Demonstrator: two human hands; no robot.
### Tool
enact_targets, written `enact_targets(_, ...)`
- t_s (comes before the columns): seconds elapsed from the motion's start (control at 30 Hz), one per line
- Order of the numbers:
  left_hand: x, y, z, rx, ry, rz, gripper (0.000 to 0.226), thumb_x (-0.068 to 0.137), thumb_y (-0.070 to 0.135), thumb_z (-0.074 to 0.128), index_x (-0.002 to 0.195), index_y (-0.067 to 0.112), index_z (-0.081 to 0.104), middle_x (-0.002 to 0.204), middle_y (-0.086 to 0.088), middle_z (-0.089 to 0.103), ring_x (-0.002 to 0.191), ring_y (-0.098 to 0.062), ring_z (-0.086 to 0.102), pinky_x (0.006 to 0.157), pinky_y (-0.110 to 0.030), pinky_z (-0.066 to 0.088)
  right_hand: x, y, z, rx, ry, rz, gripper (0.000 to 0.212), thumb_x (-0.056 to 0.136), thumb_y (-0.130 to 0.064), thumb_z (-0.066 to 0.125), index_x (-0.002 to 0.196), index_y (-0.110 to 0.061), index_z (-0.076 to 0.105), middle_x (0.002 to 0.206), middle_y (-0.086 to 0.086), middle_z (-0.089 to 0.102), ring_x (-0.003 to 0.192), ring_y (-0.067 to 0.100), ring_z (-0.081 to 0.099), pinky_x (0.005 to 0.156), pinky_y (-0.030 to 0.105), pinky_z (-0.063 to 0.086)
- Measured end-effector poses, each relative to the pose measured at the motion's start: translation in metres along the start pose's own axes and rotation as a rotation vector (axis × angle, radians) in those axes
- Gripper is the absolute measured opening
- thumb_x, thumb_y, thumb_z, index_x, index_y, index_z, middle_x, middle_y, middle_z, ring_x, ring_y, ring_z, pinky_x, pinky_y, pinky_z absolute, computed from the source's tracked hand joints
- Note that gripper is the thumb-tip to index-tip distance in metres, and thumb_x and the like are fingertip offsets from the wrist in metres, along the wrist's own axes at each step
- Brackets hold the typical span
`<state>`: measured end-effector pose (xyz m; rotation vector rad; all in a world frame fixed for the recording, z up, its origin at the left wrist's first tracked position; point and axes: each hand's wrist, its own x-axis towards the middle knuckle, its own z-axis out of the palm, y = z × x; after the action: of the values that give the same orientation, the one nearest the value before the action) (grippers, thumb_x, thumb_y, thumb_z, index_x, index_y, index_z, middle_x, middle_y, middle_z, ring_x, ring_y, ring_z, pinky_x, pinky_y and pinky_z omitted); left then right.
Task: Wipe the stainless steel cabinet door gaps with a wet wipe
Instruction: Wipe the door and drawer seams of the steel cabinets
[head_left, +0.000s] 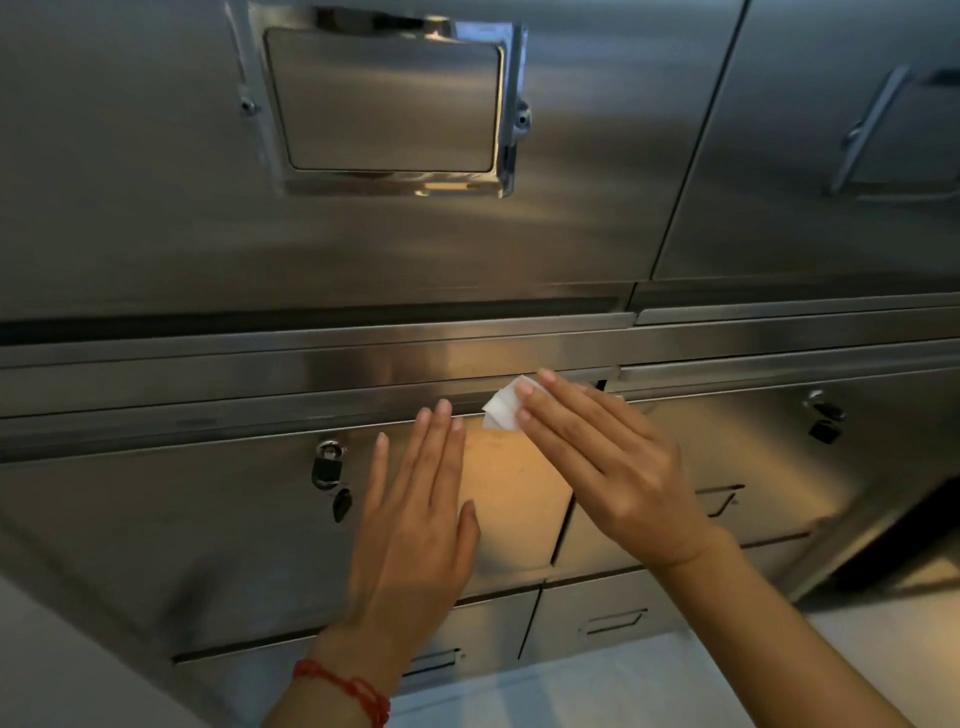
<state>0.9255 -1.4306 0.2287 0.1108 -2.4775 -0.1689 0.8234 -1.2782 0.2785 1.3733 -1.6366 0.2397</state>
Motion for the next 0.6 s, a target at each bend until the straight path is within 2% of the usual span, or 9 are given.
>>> enact_targets(0.1,0.004,0.007,-0.011,0.001,-0.019,0.028,0.057,0.085,0.025,0.036,0.133,-0.004,0.046,0.141,-0.019,0.043,0.13,-0.035,0.04,0.11,-0.051,0.025,-0.001,-0.002,-0.016,-0.03,-0.021,0.022,0.022,0.085,0.0,0.06,0.104,0.002,0.071,0.116,0.018,0.064,0.111,0.03,0.061,0.091,0.041,0.052)
enact_targets(0.17,0.009,0.011,-0.018,0.011,-0.031,0.033,0.056,0.085,0.025,0.037,0.131,-0.003,0.048,0.139,-0.019,0.045,0.128,-0.035,0.043,0.103,-0.058,0.034,-0.002,-0.003,-0.024,-0.042,-0.036,0.043,0.021,0.087,0.0,0.057,0.104,0.002,0.071,0.116,0.018,0.064,0.111,0.03,0.06,0.092,0.041,0.051)
enact_targets(0.27,0.013,0.016,-0.029,-0.001,-0.018,0.057,0.053,0.085,0.024,0.043,0.13,-0.003,0.05,0.138,-0.019,0.047,0.127,-0.034,0.044,0.1,-0.062,0.034,-0.004,-0.008,-0.04,-0.051,-0.054,0.087,0.022,0.09,0.0,0.055,0.105,0.002,0.07,0.116,0.019,0.064,0.111,0.03,0.061,0.091,0.041,0.053)
enact_targets(0.6,0.029,0.045,-0.062,-0.076,-0.039,0.181,0.052,0.088,0.028,0.036,0.129,0.0,0.052,0.137,-0.017,0.048,0.128,-0.031,0.045,0.102,-0.059,0.034,0.0,-0.01,-0.089,-0.089,-0.097,0.212,0.022,0.09,-0.002,0.054,0.104,0.001,0.071,0.116,0.018,0.064,0.11,0.029,0.062,0.088,0.038,0.054)
